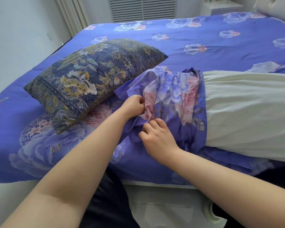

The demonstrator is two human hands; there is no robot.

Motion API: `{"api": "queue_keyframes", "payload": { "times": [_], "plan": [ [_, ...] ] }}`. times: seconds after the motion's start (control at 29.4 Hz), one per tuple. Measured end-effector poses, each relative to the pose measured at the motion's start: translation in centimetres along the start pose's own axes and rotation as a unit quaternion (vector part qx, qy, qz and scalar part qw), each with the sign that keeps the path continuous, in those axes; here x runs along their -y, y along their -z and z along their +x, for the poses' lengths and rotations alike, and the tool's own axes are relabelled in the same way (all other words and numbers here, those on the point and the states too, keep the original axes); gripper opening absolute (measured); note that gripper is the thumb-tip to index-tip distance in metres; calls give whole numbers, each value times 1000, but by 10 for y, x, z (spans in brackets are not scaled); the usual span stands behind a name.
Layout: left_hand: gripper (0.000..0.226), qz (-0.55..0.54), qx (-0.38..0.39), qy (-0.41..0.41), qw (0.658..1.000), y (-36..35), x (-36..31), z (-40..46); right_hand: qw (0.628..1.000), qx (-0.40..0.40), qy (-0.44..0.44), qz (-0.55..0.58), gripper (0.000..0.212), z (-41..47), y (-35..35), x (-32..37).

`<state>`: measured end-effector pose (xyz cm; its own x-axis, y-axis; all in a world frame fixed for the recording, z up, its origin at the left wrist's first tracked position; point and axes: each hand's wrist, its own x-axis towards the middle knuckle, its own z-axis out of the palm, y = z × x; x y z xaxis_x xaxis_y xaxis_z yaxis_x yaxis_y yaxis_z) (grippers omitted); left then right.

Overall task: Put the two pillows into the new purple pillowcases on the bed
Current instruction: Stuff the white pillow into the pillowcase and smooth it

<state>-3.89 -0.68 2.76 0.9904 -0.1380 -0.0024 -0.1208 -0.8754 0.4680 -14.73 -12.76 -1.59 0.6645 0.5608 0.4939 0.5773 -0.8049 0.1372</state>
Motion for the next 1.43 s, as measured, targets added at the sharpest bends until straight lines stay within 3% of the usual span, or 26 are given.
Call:
{"api": "queue_keyframes", "payload": {
  "times": [0.07,0.17,0.27,0.41,0.54,0.71,0.78,0.85,0.92,1.02,1.12,1.26,1.36,1.43],
  "plan": [
    [12,-60,-48,12,997,10,-2,6,998,-2,44,54,13,4,-1,4],
    [20,-76,-76,20,994,24,-1,16,981,68,175,43,12,-11,3,-4],
    [24,-67,-67,47,994,20,11,12,981,71,178,-14,6,-21,19,-57],
    [26,-78,-58,51,994,7,15,3,988,98,102,-55,10,-34,41,-93],
    [19,-93,-28,26,995,0,9,-11,994,99,-37,-4,55,-31,46,-67],
    [13,-185,-23,-5,982,-12,4,-39,987,45,-154,32,42,35,50,-53],
    [17,-210,-23,-22,977,-15,3,-49,977,91,-191,-14,58,64,40,-57],
    [22,-240,-19,-28,970,-18,3,-56,951,190,-240,-30,70,87,30,-65],
    [29,-242,-24,-29,970,-21,5,-58,942,231,-242,-2,52,100,21,-71],
    [44,-187,-59,7,980,-22,13,-59,945,179,-270,51,31,104,28,-88],
    [40,-113,-101,28,988,-23,15,-60,921,113,-361,95,31,95,43,-117],
    [35,86,-173,18,981,-20,0,-62,887,124,-417,155,26,79,34,-139],
    [24,71,-243,-37,967,-14,-10,-64,865,91,-448,208,29,79,28,-140],
    [26,82,-209,-25,974,-13,-14,-64,862,78,-452,217,32,80,28,-140]
  ]
}}
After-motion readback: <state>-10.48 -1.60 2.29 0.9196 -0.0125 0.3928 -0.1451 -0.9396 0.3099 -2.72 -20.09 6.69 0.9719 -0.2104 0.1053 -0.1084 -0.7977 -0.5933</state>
